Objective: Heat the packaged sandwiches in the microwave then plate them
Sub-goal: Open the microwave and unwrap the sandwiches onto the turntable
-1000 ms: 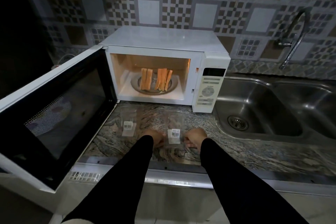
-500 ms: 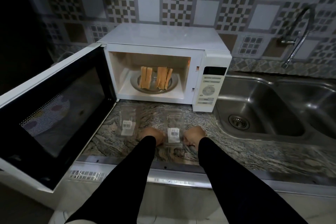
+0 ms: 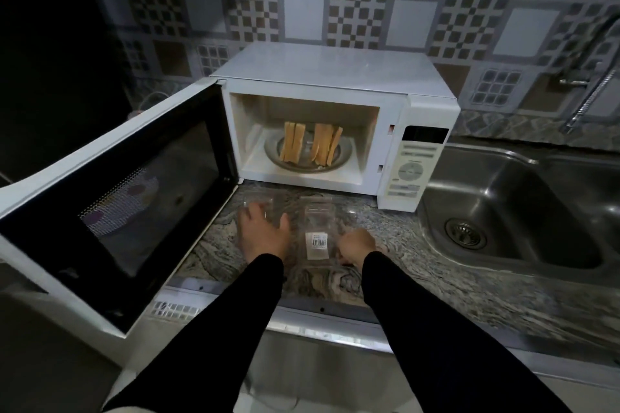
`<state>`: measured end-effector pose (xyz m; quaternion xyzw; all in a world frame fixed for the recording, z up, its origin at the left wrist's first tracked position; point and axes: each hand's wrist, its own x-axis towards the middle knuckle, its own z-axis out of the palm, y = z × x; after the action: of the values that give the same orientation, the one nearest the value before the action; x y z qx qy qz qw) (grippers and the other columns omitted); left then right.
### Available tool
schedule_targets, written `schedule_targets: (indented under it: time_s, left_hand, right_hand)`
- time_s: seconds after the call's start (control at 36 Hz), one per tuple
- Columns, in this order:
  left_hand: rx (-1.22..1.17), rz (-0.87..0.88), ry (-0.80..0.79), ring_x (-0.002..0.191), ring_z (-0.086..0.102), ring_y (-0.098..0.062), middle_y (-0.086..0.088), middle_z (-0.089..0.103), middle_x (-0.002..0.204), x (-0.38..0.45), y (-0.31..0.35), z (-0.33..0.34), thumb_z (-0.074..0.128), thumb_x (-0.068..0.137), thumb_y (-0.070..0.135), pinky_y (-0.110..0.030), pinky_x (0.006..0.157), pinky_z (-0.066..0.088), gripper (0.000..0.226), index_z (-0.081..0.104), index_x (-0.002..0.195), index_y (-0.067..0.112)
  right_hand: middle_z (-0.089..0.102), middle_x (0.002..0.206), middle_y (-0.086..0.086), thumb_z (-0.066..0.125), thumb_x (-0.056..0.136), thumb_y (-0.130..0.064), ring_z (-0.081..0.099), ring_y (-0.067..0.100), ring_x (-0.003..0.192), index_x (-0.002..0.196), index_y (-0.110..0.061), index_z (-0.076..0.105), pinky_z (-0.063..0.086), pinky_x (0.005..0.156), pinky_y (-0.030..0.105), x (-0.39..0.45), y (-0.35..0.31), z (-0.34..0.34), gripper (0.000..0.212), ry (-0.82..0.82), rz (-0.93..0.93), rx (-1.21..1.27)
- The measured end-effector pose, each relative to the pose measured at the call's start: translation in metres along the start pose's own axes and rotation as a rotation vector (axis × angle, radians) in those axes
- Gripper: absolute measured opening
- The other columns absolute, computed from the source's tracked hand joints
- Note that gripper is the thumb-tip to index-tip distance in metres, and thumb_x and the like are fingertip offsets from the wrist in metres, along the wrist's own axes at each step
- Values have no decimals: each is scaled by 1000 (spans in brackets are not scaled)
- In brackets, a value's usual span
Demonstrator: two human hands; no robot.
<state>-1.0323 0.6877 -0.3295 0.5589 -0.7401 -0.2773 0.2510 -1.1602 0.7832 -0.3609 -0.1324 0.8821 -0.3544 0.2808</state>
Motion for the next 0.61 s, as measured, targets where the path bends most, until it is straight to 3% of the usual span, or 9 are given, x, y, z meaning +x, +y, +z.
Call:
schedule_targets:
  time_s: [0.08, 0.14, 0.19, 0.25, 0.33, 0.42, 0.53, 0.61]
  left_hand:
    - [-32, -152, -48, 133, 35, -31, -13, 33, 145, 19, -18, 1, 68, 67, 53, -44, 111, 31, 83, 39, 136, 18]
    - [-40, -269, -160, 133, 38, -34, -14, 37, 146, 33, -32, 9, 60, 49, 66, -48, 112, 30, 104, 37, 139, 20]
    - [-22, -294, -189, 132, 39, -35, -16, 39, 145, 45, -47, 22, 63, 49, 66, -46, 112, 31, 112, 30, 145, 18]
    - [-2, -281, -198, 131, 41, -34, -16, 39, 144, 39, -44, 15, 73, 47, 64, -45, 112, 33, 123, 18, 148, 21]
    - [13, -259, -194, 131, 44, -32, -17, 41, 143, 33, -38, 9, 82, 53, 53, -43, 107, 37, 118, 20, 148, 19]
    - [1, -218, -209, 129, 46, -32, -15, 44, 142, 33, -37, 7, 82, 55, 51, -44, 106, 39, 116, 20, 147, 19]
    - [37, -198, -290, 136, 37, -32, -15, 34, 148, 39, -42, 10, 78, 59, 58, -43, 108, 34, 119, 12, 150, 19]
    - [65, -184, -338, 136, 37, -33, -16, 36, 148, 43, -42, 10, 77, 61, 59, -42, 108, 37, 116, 16, 149, 16]
  right_hand:
    - [71, 96, 19, 54, 87, -10, 69, 32, 94, 67, -3, 59, 57, 83, 38, 4, -3, 4, 21, -3, 21, 9]
    - [71, 102, 21, 53, 86, -10, 69, 33, 96, 82, 1, 65, 57, 86, 40, 8, -3, 5, 17, -4, 34, 28]
    - [70, 103, 22, 56, 89, -22, 68, 34, 96, 89, 3, 67, 57, 86, 42, 6, -4, 5, 27, 1, 31, 68]
    - [69, 111, 18, 56, 90, -46, 66, 33, 101, 106, 0, 67, 54, 90, 42, -3, -9, 2, 50, 51, -7, 111]
    - [51, 140, 8, 58, 83, -62, 51, 28, 126, 139, -13, 44, 43, 104, 38, -18, -17, 1, 76, 104, -103, 207]
    - [34, 152, 9, 66, 72, -69, 40, 29, 135, 149, -23, 22, 37, 110, 44, -35, -24, 8, 100, 106, -185, 232]
    - [23, 154, 12, 71, 66, -67, 30, 32, 140, 152, -36, 0, 32, 111, 46, -51, -30, 28, 116, 119, -233, 111]
    - [33, 145, 17, 74, 67, -64, 41, 32, 129, 150, -39, -11, 39, 100, 42, -59, -35, 42, 122, 171, -240, 7]
